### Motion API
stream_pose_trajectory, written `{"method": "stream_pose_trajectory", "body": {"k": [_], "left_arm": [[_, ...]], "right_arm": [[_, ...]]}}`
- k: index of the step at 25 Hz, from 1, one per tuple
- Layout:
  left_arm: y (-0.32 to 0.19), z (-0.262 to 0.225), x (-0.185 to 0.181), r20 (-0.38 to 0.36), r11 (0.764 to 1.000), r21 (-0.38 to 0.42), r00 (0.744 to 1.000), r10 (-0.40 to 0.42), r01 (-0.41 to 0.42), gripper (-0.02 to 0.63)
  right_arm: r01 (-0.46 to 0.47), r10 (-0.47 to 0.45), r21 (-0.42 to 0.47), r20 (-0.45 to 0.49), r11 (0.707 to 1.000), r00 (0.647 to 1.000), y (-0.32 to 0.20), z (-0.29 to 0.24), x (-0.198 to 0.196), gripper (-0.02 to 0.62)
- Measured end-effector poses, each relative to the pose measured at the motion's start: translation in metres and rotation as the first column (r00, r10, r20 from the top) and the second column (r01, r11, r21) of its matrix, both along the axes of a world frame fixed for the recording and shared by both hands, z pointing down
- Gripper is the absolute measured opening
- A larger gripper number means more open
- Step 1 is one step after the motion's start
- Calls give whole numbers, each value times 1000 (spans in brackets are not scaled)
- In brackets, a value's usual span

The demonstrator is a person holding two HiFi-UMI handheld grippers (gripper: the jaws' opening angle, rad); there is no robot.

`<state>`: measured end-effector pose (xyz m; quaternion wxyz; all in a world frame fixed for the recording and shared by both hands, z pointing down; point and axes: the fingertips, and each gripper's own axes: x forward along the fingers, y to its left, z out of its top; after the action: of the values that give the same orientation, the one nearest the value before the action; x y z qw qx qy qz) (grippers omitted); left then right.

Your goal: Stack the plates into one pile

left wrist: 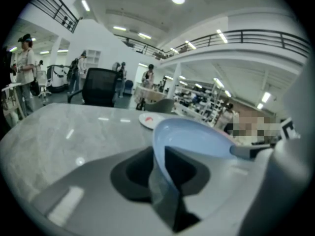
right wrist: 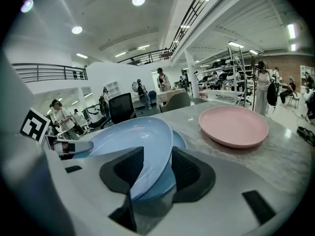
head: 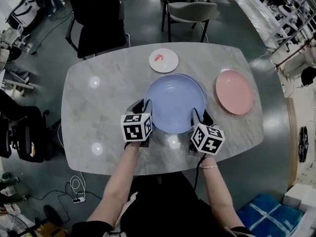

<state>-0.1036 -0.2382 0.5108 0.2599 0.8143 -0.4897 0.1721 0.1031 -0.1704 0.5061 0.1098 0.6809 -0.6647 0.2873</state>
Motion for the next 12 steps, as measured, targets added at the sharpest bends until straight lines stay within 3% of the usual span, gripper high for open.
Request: {"method": "stream_pose_trajectory", "body": {"k": [6,12], "left_arm": [[-8,15,28,49,999,-13,998,-29,29,77],[-17,33,32,101,998,-37,993,-55,59,80]], "right_arm": [[46,-47,-27,-24,999,999,-15,15,30,167],[97,-99,-57,-46,994,994,-33,34,35,168]]}}
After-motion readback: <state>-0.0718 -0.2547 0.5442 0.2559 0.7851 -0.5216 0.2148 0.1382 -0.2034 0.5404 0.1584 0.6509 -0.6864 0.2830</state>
